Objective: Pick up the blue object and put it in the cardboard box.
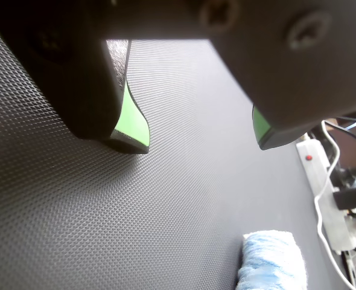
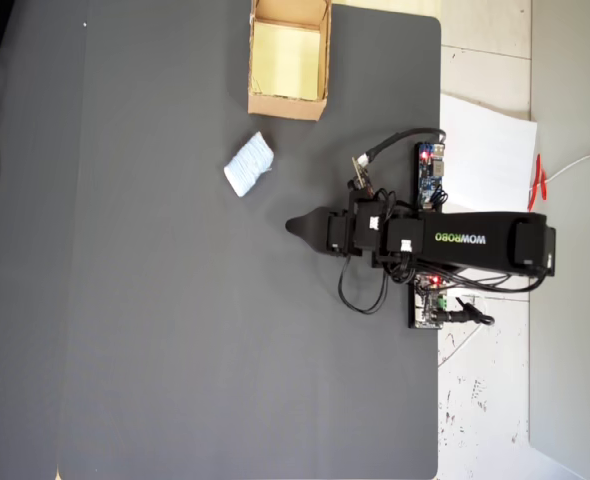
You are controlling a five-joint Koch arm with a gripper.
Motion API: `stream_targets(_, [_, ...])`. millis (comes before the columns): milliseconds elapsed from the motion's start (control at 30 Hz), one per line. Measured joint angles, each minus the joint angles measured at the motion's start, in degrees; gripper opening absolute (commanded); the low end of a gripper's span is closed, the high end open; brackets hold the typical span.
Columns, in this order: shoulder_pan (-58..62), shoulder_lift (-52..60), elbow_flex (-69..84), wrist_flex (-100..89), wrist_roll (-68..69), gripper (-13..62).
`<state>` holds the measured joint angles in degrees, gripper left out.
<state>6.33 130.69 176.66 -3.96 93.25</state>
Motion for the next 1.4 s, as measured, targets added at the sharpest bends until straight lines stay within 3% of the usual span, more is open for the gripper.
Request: stream_targets(1400, [0.09, 0.00, 0.00, 0.09, -2.29, 34.1])
